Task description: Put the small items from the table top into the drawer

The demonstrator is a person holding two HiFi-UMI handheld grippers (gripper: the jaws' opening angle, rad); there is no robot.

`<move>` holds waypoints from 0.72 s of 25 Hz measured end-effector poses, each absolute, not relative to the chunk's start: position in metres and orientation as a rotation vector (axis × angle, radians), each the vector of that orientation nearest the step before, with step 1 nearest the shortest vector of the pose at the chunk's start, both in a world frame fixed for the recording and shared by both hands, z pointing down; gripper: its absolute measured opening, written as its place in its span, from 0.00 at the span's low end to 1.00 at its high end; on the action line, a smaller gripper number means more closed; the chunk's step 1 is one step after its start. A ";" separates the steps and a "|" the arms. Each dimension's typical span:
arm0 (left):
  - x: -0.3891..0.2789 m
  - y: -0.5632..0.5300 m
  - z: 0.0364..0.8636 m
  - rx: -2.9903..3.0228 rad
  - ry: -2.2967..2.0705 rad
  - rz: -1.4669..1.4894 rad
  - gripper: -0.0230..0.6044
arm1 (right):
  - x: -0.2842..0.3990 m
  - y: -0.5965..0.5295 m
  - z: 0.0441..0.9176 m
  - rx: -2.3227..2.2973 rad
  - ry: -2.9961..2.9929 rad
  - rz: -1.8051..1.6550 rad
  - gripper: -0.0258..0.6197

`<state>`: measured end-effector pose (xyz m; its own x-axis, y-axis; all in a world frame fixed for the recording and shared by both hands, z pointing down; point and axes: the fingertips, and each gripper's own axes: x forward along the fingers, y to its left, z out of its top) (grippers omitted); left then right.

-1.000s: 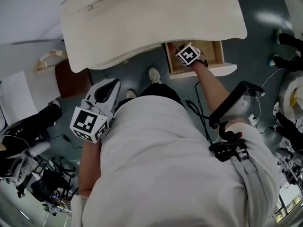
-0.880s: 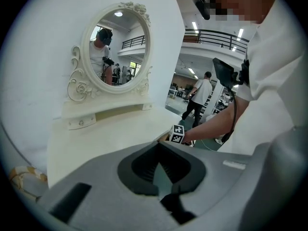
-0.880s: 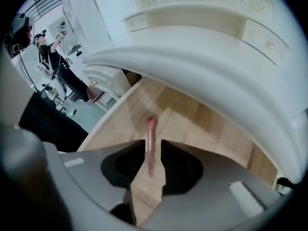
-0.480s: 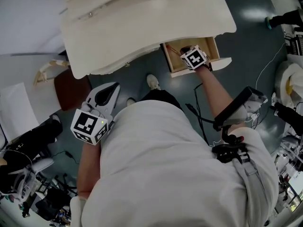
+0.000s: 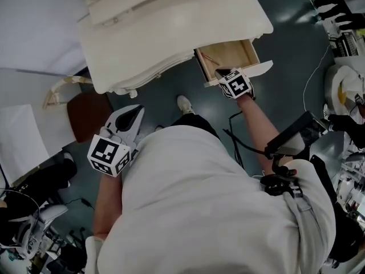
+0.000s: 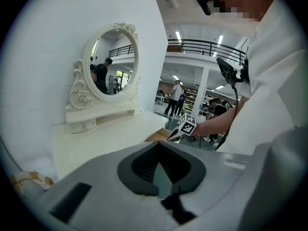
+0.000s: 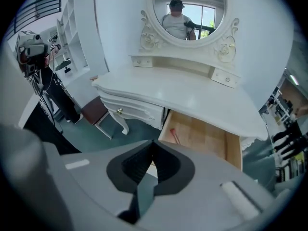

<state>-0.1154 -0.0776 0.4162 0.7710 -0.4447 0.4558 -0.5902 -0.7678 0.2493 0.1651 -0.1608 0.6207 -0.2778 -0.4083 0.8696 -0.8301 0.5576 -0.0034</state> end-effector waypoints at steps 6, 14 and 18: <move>-0.147 -0.074 0.422 2.581 -0.779 0.519 0.04 | 0.114 -0.146 0.603 0.987 -1.943 0.586 0.04; -0.177 -0.032 0.436 2.590 -0.741 0.519 0.04 | 0.053 -0.088 0.581 0.961 -2.022 0.566 0.04; -0.186 -0.014 0.439 2.596 -0.717 0.515 0.04 | 0.028 -0.062 0.569 0.948 -2.050 0.553 0.04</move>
<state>-0.1857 -0.0142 0.4390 0.8010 -0.4025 0.4433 -0.5486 -0.7898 0.2743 0.0280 -0.0623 0.5689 -0.4049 -0.4321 0.8058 -0.7786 0.6250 -0.0560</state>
